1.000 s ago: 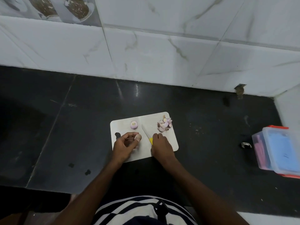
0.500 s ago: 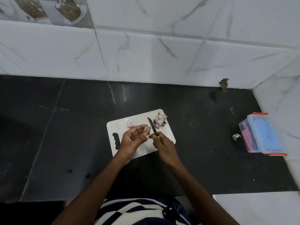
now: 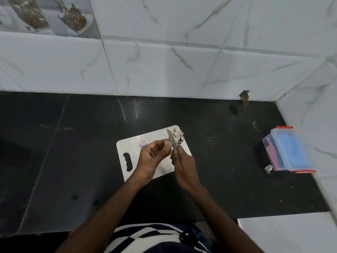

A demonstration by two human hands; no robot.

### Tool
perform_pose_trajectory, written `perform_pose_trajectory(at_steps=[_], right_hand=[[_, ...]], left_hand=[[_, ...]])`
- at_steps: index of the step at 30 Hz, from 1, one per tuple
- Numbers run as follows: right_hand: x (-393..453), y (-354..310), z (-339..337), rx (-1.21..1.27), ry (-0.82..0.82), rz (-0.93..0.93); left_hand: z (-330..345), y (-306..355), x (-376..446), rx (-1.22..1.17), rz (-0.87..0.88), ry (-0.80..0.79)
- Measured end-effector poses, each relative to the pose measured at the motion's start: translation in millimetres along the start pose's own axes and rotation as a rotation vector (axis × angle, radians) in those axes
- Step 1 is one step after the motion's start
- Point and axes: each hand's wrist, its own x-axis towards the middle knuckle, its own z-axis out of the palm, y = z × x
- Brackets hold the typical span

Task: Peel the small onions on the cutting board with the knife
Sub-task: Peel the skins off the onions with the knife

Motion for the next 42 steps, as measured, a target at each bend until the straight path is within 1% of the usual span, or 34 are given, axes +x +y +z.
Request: perform_pose_trajectory(at_steps=[2, 5, 9, 12, 15, 16, 17, 18, 19, 20, 21, 22, 24, 26, 30, 34, 36, 37, 38, 39, 40, 42], right_hand=[[1.2, -1.3, -1.3, -0.037, -0.006, -0.027], [6.3, -0.2, -14.2, -0.145, -0.032, -0.137], [16.2, 4.5, -33.7, -0.285, -0.15, -0.286], [23.7, 7.0, -39.6, -0.41, -0.203, -0.344], [27.4, 8.6, -39.5, -0.531, -0.169, -0.384], [27.0, 9.7, -38.1, -0.504, -0.141, -0.383], [24.9, 10.4, -35.5, -0.416, -0.1, -0.364], [21.9, 11.3, -32.0, -0.271, -0.044, -0.327], [19.0, 13.4, -28.4, -0.114, 0.021, -0.277], [17.5, 16.0, -25.0, -0.006, 0.073, -0.218], [17.2, 21.0, -20.3, 0.021, 0.098, -0.15], [18.7, 27.1, -14.8, -0.029, 0.09, -0.076], [25.3, 42.9, -1.3, -0.25, -0.002, 0.074], [33.7, 55.0, 15.4, -0.416, -0.088, 0.148], [50.1, 59.7, 45.4, -0.545, -0.169, 0.171], [56.7, 58.3, 56.8, -0.624, -0.229, 0.188], [56.3, 51.8, 52.0, -0.671, -0.198, 0.144], [56.2, 47.6, 47.4, -0.632, -0.149, 0.111], [55.7, 41.9, 42.1, -0.524, -0.101, 0.086], [54.7, 34.1, 35.7, -0.347, -0.079, 0.087], [53.8, 25.4, 29.1, -0.132, -0.099, 0.118], [50.8, 10.6, 18.4, 0.274, -0.24, 0.187]], left_hand=[[-1.9, 5.6, -0.3, 0.077, 0.03, -0.05], [-9.0, 21.2, 1.4, 0.26, 0.067, -0.128], [-17.6, 43.1, 9.4, 0.562, 0.072, -0.27], [-18.1, 55.0, 10.8, 0.684, 0.053, -0.314], [-18.1, 57.8, 9.5, 0.769, 0.053, -0.315], [-18.4, 56.6, 9.5, 0.758, 0.046, -0.299], [-19.2, 54.1, 9.5, 0.737, 0.042, -0.281], [-20.1, 50.6, 9.3, 0.72, 0.049, -0.253], [-22.0, 46.9, 9.1, 0.716, 0.063, -0.211], [-25.2, 43.1, 8.7, 0.719, 0.076, -0.161], [-30.0, 39.2, 8.6, 0.727, 0.082, -0.115], [-35.9, 35.4, 8.4, 0.735, 0.084, -0.081], [-45.3, 29.2, 6.7, 0.722, 0.079, -0.056], [-49.1, 25.5, 5.4, 0.675, 0.056, -0.036], [-49.5, 17.0, 3.7, 0.543, 0.002, 0.033], [-52.2, 12.0, 2.0, 0.391, -0.042, 0.053], [-52.9, 11.4, 2.2, 0.323, -0.054, 0.056], [-54.1, 10.5, 3.3, 0.275, -0.058, 0.064], [-54.9, 9.8, 4.6, 0.219, -0.064, 0.072], [-55.3, 9.5, 5.5, 0.171, -0.071, 0.076], [-54.7, 9.5, 6.1, 0.143, -0.078, 0.075], [-52.5, 8.7, 6.4, 0.168, -0.076, 0.062]])
